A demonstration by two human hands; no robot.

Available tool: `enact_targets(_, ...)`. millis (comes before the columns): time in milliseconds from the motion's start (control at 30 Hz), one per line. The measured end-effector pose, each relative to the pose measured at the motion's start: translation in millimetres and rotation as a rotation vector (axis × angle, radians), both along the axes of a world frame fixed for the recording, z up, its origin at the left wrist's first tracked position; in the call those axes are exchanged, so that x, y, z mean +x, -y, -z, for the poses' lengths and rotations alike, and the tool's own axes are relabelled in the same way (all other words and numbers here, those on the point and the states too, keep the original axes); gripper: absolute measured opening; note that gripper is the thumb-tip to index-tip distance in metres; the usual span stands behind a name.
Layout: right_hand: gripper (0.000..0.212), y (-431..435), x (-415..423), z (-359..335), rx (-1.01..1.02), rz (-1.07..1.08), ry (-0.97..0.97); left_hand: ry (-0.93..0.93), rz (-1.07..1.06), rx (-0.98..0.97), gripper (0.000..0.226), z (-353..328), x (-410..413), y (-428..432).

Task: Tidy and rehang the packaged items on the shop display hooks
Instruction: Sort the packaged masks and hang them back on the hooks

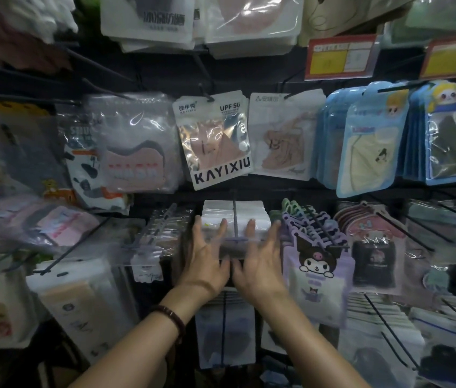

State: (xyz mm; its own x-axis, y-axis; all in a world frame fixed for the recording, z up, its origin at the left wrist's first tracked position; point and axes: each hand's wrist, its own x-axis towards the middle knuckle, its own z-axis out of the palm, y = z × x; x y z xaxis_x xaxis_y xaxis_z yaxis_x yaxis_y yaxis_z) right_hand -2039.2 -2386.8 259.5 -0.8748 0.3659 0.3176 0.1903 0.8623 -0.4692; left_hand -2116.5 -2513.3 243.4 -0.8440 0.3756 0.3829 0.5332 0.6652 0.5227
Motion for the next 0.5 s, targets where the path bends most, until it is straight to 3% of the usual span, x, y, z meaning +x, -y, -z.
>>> enact_targets(133, 0.089, -3, -7, 7, 0.034, -0.010, 0.040, 0.049, 0.032, -0.059, 0.080, 4, -12, -1)
enact_targets(333, 0.072, 2, 14, 29, -0.008, -0.071, -0.063, 0.007, 0.099, -0.075, 0.045, -16, 39, 35)
enact_targets(433, 0.071, 15, 31, 32, -0.098, -0.163, -0.057, 0.121, 0.116, -0.174, 0.028, -42, 76, 65)
enact_targets(500, 0.046, 29, 45, 21, -0.064, -0.245, -0.106, 0.191, 0.150, -0.254, 0.026, -65, 94, 91)
